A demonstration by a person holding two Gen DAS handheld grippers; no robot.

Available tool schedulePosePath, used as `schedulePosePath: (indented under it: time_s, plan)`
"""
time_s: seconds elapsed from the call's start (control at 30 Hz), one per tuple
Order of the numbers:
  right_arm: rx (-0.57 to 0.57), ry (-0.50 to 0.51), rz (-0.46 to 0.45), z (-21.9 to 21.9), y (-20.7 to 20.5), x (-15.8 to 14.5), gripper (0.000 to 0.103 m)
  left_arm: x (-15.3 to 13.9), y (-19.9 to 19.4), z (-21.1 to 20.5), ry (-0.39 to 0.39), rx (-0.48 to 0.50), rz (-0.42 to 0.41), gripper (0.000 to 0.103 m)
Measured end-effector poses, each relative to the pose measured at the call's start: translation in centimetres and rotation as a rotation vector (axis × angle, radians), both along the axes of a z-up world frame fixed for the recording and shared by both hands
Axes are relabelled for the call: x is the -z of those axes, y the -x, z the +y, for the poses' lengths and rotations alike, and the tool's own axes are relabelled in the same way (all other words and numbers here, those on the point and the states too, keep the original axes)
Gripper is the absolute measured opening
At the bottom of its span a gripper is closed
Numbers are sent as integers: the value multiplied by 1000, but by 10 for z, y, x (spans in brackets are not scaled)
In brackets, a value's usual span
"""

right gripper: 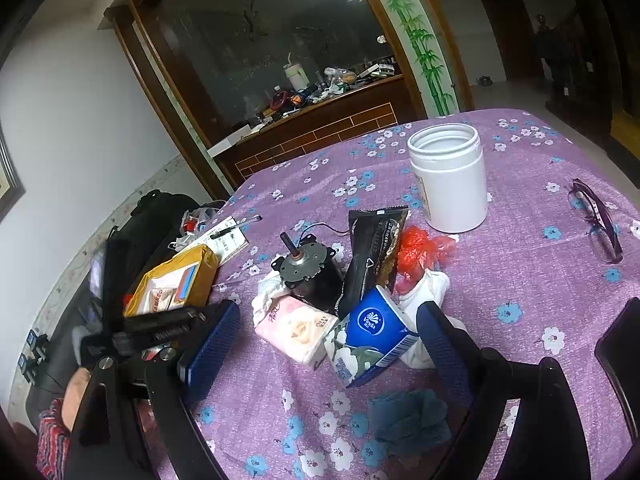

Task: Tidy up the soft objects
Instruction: 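Grasp and lift the blue-white printed bag with the left gripper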

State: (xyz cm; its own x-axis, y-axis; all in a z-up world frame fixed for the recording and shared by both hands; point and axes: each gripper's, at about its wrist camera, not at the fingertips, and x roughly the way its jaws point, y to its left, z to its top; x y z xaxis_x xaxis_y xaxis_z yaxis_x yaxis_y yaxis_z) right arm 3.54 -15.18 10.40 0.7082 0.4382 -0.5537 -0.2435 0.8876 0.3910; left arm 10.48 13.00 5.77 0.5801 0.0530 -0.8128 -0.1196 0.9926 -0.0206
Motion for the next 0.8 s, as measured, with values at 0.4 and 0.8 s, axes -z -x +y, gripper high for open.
schedulePosePath:
  time_s: [0.4, 0.8]
  plan:
    - [-6, -7, 9, 0, -1, 0, 91, 35, -20, -3, -44, 14, 142, 53]
    - [-18, -25, 3, 0, 1, -2, 91, -8, 59, -43, 384, 263, 73, 53]
